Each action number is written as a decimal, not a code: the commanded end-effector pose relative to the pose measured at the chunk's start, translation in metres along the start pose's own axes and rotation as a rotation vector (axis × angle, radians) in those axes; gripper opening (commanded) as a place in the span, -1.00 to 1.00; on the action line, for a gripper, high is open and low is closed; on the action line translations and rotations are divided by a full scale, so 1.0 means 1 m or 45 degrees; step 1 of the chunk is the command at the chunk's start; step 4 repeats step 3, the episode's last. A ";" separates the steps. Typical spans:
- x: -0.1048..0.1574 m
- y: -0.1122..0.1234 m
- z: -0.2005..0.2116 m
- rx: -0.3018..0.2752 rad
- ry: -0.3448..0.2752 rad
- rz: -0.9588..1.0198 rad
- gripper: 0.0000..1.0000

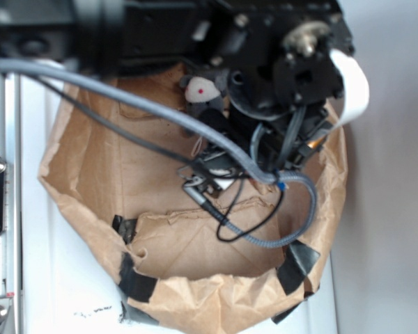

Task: Grab the wood chip.

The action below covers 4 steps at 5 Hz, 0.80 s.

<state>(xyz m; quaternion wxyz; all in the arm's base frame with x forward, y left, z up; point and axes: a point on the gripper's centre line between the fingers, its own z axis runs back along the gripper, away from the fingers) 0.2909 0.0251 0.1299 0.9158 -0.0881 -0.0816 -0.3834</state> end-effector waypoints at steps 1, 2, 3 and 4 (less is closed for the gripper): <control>0.010 -0.039 0.051 0.324 0.048 0.186 -1.00; 0.013 -0.038 0.051 0.376 0.120 0.262 -1.00; 0.014 -0.038 0.043 0.410 0.171 0.216 -1.00; 0.014 -0.038 0.043 0.410 0.171 0.216 -1.00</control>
